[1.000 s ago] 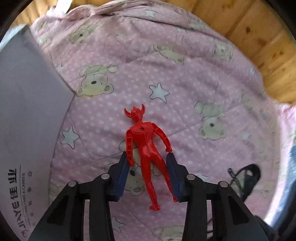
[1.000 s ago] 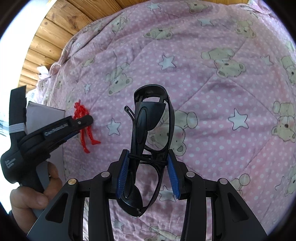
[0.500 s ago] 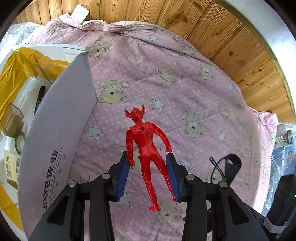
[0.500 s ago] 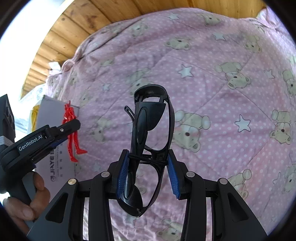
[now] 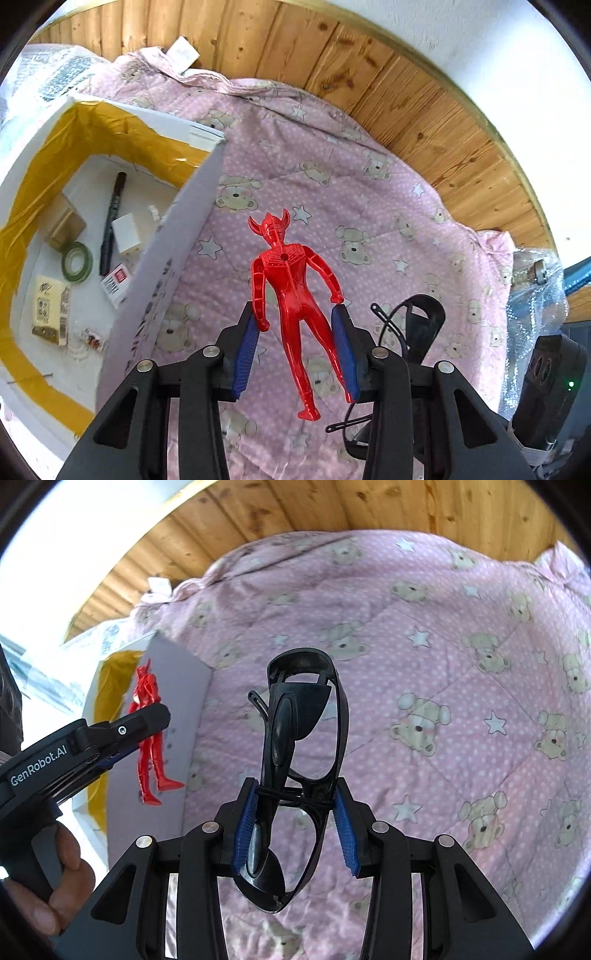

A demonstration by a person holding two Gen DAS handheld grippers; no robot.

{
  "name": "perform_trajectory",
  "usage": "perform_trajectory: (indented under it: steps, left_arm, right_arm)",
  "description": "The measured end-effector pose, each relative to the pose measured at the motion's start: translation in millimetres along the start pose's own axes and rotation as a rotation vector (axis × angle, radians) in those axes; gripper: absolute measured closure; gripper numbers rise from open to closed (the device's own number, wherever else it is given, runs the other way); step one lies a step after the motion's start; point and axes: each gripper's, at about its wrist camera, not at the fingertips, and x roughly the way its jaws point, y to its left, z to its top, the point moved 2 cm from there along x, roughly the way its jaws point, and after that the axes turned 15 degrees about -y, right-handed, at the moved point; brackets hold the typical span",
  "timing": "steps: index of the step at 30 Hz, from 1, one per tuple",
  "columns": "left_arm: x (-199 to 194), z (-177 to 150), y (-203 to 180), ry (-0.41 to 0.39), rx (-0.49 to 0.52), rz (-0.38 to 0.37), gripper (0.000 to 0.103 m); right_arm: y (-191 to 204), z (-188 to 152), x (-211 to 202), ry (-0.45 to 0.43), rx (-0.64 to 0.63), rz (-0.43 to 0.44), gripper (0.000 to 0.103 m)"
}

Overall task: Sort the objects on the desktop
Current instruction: 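Carry the red figure and black glasses over the white box with both tools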

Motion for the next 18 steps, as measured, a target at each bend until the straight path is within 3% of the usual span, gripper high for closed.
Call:
perform_trajectory:
  steps: [18]
  left_arm:
    - [-86, -14, 24, -0.091, -0.056, -0.046, 0.062]
  right_arm:
    - [69, -14, -48, -0.051, -0.146, 0.047, 0.061]
